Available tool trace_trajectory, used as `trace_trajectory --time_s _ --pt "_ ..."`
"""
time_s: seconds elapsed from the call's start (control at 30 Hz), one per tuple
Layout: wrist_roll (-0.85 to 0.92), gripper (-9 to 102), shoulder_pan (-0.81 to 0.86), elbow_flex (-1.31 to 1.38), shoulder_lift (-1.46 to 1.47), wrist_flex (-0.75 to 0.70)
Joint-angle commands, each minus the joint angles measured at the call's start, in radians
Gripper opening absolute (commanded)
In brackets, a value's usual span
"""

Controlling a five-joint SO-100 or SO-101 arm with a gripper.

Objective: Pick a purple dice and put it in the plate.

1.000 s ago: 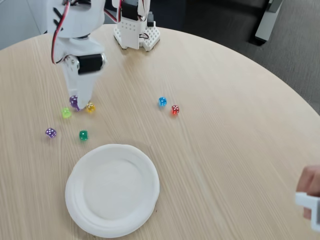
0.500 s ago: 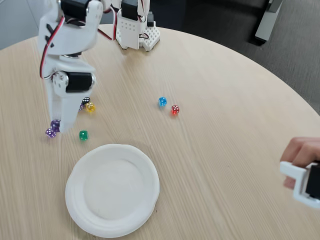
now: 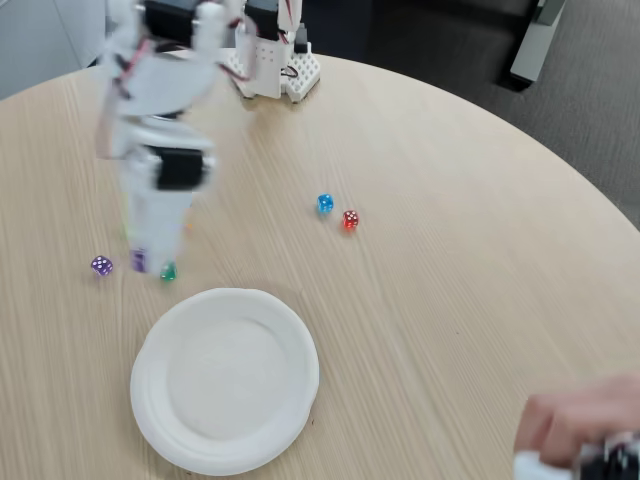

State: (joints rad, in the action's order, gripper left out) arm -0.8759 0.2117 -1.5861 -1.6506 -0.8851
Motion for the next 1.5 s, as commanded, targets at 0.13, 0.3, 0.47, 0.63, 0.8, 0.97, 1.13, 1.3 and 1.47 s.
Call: trace_trajectory --time_s 0.13,0.3,0.47,0.63,0.8,0.97,1.13,1.3,1.47 --pt "-0.063 0 -0.121 0.008 -0.026 -0.002" --pt "-0.086 0 -0.183 0.008 -0.026 -0.002" --pt "-0.091 0 -0.193 0.006 -0.011 -0.002" --pt "-0.091 0 -0.195 0.005 -0.002 -0.002" --pt "-0.089 0 -0.195 0.005 0.084 0.000" --pt "-0.084 0 -0.195 0.005 0.124 0.000" --pt "-0.074 0 -0.193 0.005 0.156 0.000" --pt "-0.072 0 -0.179 0.005 0.202 0.000" --pt "-0.072 0 -0.176 0.005 0.236 0.000"
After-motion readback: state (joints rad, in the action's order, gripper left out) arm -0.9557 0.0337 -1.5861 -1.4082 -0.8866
